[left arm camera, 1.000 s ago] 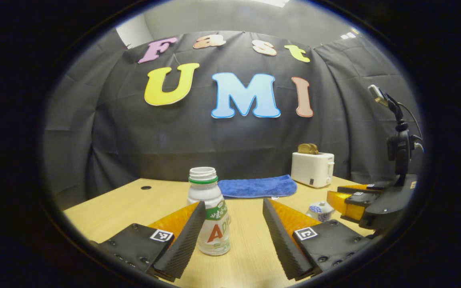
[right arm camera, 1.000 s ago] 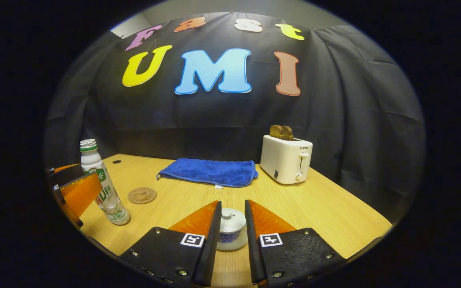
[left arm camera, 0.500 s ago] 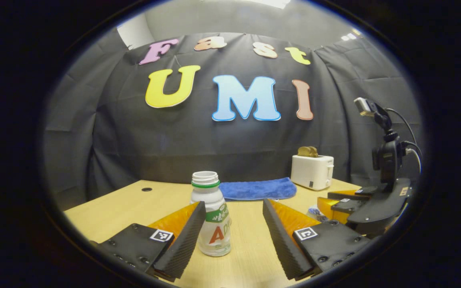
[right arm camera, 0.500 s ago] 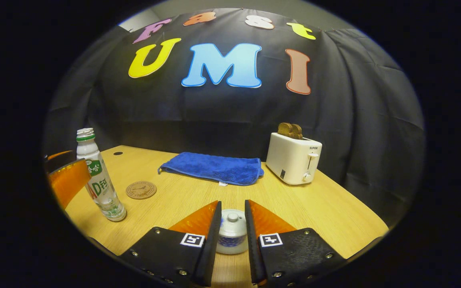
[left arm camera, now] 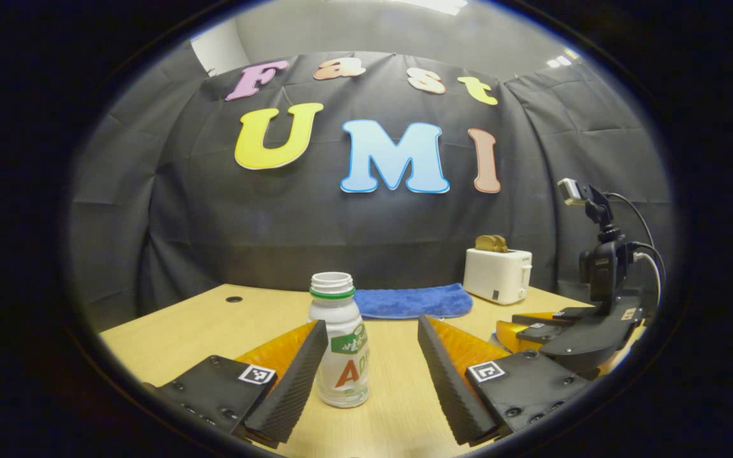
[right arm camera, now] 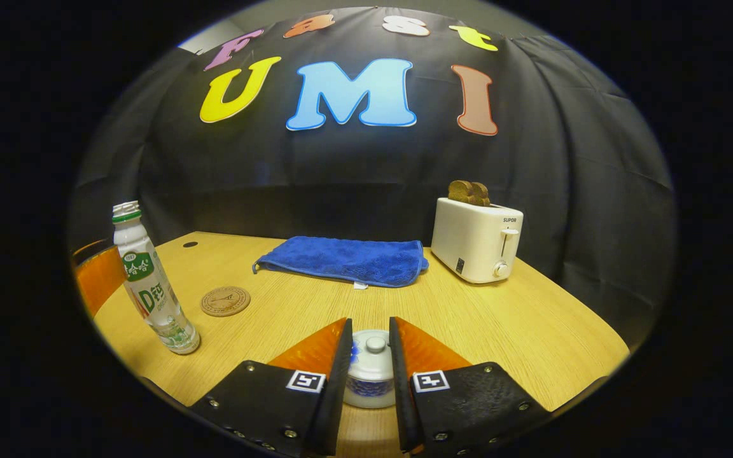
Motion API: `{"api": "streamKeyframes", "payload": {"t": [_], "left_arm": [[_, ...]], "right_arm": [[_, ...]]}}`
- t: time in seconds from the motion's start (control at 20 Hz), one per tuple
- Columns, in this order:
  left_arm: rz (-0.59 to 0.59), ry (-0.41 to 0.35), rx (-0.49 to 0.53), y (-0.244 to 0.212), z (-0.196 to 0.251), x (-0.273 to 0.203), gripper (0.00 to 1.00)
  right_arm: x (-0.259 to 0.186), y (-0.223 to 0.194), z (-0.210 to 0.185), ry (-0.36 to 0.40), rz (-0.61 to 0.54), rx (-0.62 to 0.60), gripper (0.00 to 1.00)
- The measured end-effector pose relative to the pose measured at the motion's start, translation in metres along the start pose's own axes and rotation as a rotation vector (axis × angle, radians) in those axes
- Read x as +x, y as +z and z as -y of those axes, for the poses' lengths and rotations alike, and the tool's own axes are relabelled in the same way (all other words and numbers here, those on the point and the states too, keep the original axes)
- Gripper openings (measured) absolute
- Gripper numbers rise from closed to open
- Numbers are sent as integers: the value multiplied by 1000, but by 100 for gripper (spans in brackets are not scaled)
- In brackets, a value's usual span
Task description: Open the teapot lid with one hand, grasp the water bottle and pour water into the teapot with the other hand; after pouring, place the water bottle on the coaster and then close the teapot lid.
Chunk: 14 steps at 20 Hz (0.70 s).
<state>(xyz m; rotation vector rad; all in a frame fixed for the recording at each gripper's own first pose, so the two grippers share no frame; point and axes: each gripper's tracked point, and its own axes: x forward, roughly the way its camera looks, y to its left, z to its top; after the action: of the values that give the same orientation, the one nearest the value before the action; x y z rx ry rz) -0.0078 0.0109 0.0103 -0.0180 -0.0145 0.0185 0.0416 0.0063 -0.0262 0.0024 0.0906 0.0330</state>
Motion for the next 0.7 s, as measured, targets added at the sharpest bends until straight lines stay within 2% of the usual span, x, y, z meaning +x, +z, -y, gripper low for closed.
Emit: {"api": "streamKeyframes", "payload": {"t": [0.1,0.15,0.2,0.3,0.45,0.55,0.65,0.7], "left_arm": [[2,-2,0,0,1,0,94],[3,-4,-1,0,1,-1,94],[2,-6,1,0,2,-1,94],[4,-3,3,3,2,-1,94],[-1,-1,6,1,1,-1,94],[1,3,10,2,-1,-2,94],[5,8,6,4,-4,-3,94],[4,7,2,7,-5,-3,89]], "right_arm": [[4,-2,2,-16,9,-24,36],[-7,3,2,-16,14,-7,23],[2,3,3,-18,16,-17,10],[3,3,1,-18,14,-41,11],[4,5,3,-4,28,2,10],[0,10,5,-2,38,41,0],[-1,15,2,-1,55,36,0],[-4,20,2,1,66,32,0]]}}
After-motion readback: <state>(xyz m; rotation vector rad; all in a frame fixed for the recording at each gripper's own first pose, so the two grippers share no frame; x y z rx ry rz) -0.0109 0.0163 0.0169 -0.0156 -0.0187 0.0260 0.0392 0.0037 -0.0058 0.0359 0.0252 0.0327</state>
